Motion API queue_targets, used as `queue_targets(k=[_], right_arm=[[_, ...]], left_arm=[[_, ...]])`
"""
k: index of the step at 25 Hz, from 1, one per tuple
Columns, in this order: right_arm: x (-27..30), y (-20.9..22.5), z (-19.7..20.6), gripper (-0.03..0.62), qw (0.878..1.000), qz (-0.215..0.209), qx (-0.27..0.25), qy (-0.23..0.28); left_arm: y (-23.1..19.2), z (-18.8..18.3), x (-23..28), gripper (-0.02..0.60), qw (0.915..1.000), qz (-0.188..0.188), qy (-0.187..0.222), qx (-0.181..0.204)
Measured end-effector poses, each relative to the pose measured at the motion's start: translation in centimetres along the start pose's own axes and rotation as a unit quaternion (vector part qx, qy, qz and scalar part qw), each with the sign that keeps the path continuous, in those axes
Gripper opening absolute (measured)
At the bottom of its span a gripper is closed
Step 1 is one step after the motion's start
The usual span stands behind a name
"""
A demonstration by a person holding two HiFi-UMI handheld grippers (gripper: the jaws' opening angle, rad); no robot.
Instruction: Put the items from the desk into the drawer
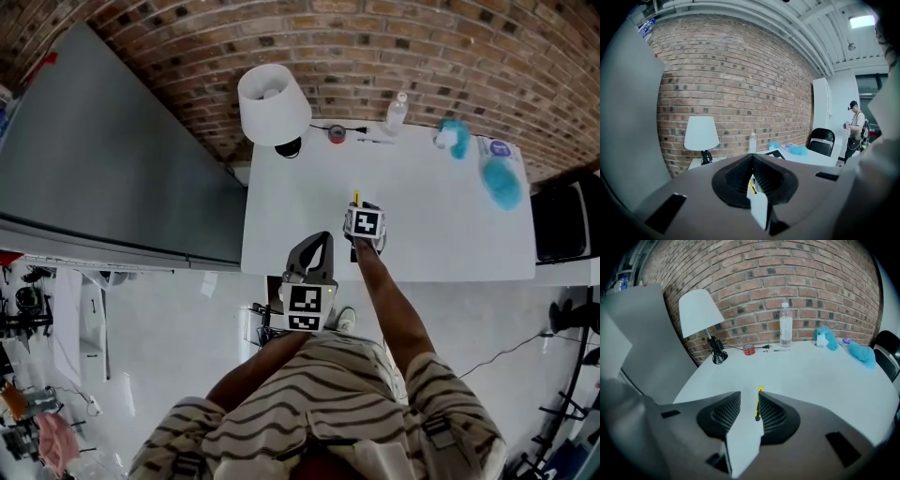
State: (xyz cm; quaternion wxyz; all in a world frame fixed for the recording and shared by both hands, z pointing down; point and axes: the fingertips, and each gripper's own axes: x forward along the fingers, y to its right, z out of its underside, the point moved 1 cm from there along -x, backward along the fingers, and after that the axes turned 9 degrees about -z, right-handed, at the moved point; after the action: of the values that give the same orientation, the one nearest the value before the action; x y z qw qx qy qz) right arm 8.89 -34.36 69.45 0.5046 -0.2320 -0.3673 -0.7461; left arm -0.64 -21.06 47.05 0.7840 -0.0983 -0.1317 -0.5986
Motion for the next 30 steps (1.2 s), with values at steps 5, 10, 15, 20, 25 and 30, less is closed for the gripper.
queue_targets(k=[5, 10, 15, 20, 25, 30], right_arm=[[1.5, 0.6, 0.5, 0.109, 1.000, 0.003, -0.008, -0.018], [2.6, 1.7, 1.1, 0.114, 0.999, 0.007, -0.017, -0.029], [3.5, 2.6, 0.6, 0.114, 0.999, 0.011, -0.035, -0.017], [4.3, 2.8, 1.1, 0.115, 0.998, 0.012, -0.049, -0.023], [5.0, 3.3, 1.4, 0.115, 0.998, 0.019, -0.051, -0.028], [6.0, 3.7, 1.5, 0.118, 0.998, 0.019, -0.051, -0.037]], left_arm=[[0.0, 0.5, -0.2, 0.008, 1.0000, -0.003, -0.005, 0.004], [0.1, 0.9, -0.4, 0.008, 0.9999, -0.006, -0.013, 0.005], [-0.5, 1.4, -0.5, 0.008, 0.9996, -0.017, -0.019, 0.008], [-0.4, 2.2, -0.5, 0.008, 0.9994, -0.019, -0.027, 0.006], [-0.7, 3.1, -0.8, 0.008, 0.9989, -0.026, -0.039, 0.005], [-0.4, 3.5, -0.6, 0.008, 0.9989, -0.020, -0.043, 0.008]])
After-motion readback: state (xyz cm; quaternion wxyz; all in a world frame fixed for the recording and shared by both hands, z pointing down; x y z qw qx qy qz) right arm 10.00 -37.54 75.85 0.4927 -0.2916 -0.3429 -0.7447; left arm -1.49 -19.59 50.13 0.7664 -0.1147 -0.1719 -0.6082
